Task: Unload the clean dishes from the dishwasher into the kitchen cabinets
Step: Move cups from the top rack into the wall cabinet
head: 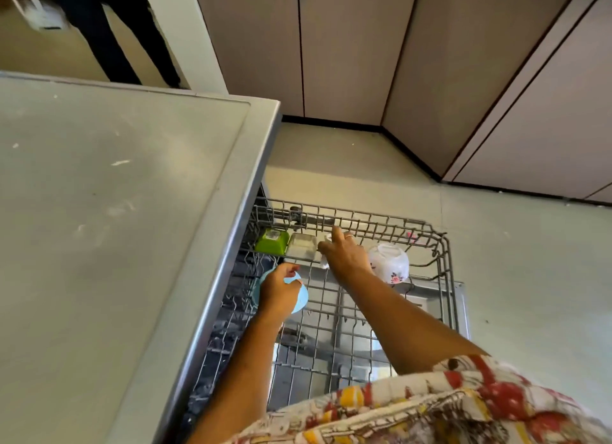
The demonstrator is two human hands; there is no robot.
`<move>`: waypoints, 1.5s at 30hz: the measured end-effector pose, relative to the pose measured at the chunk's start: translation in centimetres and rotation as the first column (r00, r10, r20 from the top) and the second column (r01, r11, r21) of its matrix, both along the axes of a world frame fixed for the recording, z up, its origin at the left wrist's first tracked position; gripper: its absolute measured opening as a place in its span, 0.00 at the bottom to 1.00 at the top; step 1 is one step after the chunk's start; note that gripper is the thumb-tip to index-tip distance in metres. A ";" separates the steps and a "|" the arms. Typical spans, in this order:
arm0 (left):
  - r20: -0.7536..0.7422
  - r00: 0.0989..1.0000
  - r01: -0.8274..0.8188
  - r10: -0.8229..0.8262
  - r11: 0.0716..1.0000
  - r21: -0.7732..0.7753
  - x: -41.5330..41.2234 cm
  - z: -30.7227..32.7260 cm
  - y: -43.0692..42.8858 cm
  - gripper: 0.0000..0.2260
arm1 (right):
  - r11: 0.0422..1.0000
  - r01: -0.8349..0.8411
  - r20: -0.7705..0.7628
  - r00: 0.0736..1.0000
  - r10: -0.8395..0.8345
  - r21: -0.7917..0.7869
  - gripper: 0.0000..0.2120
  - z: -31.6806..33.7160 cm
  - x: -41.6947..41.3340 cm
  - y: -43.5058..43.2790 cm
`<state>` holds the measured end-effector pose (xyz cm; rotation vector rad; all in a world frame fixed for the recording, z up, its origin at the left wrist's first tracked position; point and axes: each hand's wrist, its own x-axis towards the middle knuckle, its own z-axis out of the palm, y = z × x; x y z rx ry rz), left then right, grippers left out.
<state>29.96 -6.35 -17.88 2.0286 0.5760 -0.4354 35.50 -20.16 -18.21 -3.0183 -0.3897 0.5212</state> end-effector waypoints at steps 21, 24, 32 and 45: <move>-0.029 1.000 -0.010 0.004 0.980 -0.197 -10.3 6.9 -2.1 0.32 | 0.996 -0.054 -0.153 0.986 0.064 0.067 0.15 10.8 -9.3 1.4; 0.035 0.995 -0.077 0.088 0.969 -0.236 -15.2 8.9 -2.6 0.25 | 0.972 -0.174 -0.206 0.957 0.205 0.161 0.12 13.1 -12.9 1.6; 0.200 0.898 -0.344 0.391 0.909 -0.235 -29.8 17.2 -1.1 0.17 | 0.791 -0.139 -0.269 0.894 0.359 0.596 0.16 22.3 -25.0 2.8; 0.556 0.435 -0.669 0.708 0.668 -0.326 -50.8 35.4 13.3 0.17 | 0.515 -0.025 -0.406 0.583 0.704 0.857 0.16 40.5 -43.6 19.5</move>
